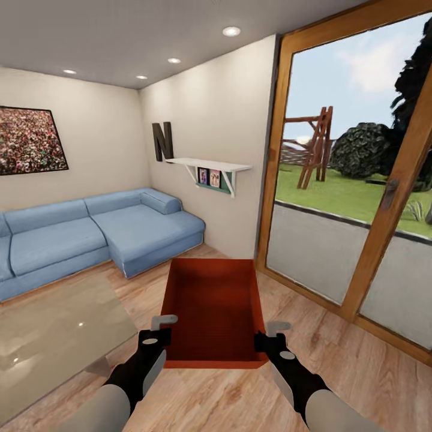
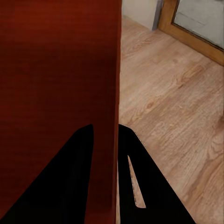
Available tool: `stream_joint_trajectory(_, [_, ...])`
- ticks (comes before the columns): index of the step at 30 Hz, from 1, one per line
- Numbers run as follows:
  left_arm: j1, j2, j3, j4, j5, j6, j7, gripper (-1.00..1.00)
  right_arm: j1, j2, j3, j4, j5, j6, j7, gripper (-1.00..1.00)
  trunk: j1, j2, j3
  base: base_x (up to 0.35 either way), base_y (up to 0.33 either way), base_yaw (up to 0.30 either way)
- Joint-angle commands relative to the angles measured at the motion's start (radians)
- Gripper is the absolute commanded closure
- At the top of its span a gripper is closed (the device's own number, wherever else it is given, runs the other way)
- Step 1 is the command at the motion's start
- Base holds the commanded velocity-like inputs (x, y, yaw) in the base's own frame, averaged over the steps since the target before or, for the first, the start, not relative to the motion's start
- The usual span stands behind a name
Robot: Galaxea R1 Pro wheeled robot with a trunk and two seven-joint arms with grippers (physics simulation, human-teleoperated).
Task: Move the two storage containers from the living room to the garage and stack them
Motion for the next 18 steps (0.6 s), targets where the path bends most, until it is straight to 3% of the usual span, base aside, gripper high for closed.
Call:
stream_joint_trajectory(1, [-0.001, 0.002, 0.014, -0.004, -0.015, 0.008, 0.013, 1.00, 0.000, -0.001, -0.013, 0.002, -0.002, -0.003, -0.009, 1.00, 0.000, -0.001, 0.001, 0.000, 0.000, 0.269])
stream_joint_trajectory(18, [0.000, 0.002, 0.014, -0.002, -0.013, 0.009, 0.008, 1.00, 0.000, -0.001, -0.013, 0.002, 0.000, -0.002, -0.009, 1.00, 0.000, -0.001, 0.013, 0.000, 0.000, 0.285])
